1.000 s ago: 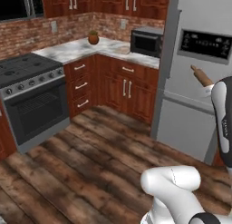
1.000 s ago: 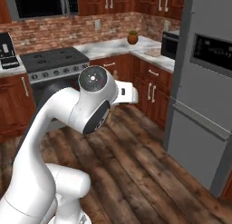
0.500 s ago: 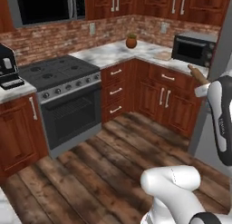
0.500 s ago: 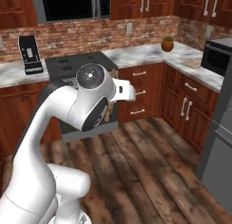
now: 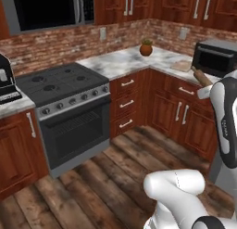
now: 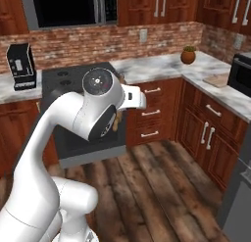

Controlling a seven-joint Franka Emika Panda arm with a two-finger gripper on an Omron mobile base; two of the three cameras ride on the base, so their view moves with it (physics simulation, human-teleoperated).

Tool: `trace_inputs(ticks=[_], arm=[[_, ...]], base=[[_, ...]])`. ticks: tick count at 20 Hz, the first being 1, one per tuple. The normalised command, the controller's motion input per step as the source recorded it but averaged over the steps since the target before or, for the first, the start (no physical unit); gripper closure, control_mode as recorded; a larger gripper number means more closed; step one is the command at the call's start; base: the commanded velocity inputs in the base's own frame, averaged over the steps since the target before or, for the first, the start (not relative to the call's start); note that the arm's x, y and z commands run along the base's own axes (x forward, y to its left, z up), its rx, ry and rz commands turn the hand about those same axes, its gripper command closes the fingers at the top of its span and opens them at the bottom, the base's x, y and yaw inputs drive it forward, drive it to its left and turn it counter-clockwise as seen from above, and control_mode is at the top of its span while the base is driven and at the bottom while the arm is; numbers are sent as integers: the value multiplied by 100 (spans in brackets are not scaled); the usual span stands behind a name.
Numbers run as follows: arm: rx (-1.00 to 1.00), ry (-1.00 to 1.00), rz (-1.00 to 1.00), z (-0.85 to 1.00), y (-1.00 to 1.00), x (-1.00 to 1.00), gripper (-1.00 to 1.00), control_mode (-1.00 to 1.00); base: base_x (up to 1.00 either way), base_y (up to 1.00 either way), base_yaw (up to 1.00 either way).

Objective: Open the cabinet, retrieve the rolling pin, and place it next to the meat on the cutting board to prepare for tenderizing.

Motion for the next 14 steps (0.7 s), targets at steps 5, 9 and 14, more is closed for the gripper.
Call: trace_inputs(ticks=[5,9,14], arm=[[0,0,0,0,0,0,100,100],[0,0,0,0,0,0,100,100],[0,0,0,0,0,0,100,100]], base=[[75,-38,10],[76,-32,0],[70,-20,-2]])
